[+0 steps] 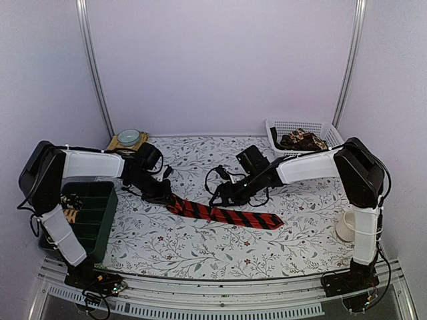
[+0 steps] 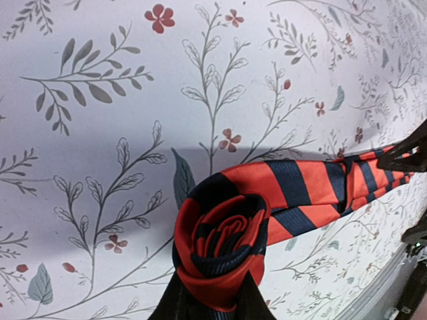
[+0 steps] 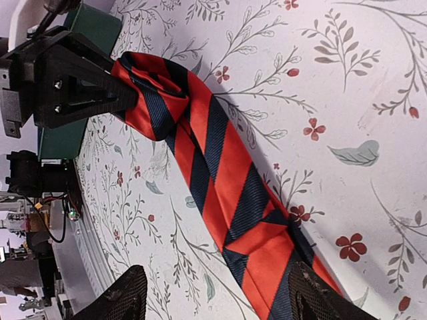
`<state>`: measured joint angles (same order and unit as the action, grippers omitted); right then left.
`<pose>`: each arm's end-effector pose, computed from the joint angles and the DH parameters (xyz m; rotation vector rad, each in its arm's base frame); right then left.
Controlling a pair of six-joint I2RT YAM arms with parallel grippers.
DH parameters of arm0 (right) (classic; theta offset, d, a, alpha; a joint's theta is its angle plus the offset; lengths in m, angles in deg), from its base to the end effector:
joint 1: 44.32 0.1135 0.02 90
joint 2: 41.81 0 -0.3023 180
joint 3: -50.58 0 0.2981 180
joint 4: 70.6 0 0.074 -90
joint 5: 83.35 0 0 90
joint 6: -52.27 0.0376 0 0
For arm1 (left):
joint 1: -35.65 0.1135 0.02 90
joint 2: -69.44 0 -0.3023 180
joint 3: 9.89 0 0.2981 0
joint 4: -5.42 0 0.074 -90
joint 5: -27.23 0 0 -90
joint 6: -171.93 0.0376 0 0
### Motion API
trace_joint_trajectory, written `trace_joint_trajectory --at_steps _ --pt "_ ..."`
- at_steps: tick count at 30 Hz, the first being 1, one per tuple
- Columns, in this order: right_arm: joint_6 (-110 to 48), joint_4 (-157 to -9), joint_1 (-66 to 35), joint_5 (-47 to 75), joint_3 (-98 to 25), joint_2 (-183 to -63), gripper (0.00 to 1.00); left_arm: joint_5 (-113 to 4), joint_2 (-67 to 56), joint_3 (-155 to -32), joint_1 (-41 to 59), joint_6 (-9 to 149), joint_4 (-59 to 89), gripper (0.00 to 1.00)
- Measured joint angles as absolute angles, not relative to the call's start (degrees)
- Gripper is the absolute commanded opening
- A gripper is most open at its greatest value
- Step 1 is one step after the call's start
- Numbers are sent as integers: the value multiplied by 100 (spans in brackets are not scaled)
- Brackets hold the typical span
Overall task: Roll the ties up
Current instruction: Roll the tie at the center of the board.
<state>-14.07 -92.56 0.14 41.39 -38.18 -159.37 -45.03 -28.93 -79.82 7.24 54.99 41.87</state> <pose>0.3329 0.3567 0.1566 -0.7676 2.5485 1.2136 0.3224 -0.1874 0.1712 0.1341 2.8162 -0.6809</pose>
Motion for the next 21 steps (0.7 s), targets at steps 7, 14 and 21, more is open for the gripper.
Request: trace_joint_trajectory --at_steps 7,14,21 --pt "-1958 -9297 14 3560 -3592 -15771 73 -4964 -3500 -8844 729 6232 5306 0" --pt "-2146 -9234 16 3053 -3398 -15771 73 -6000 -3782 -9648 556 6347 6058 0" --pt "-2266 -9116 62 2685 -3359 -15771 72 -6990 -4167 -10398 86 6133 6609 0"
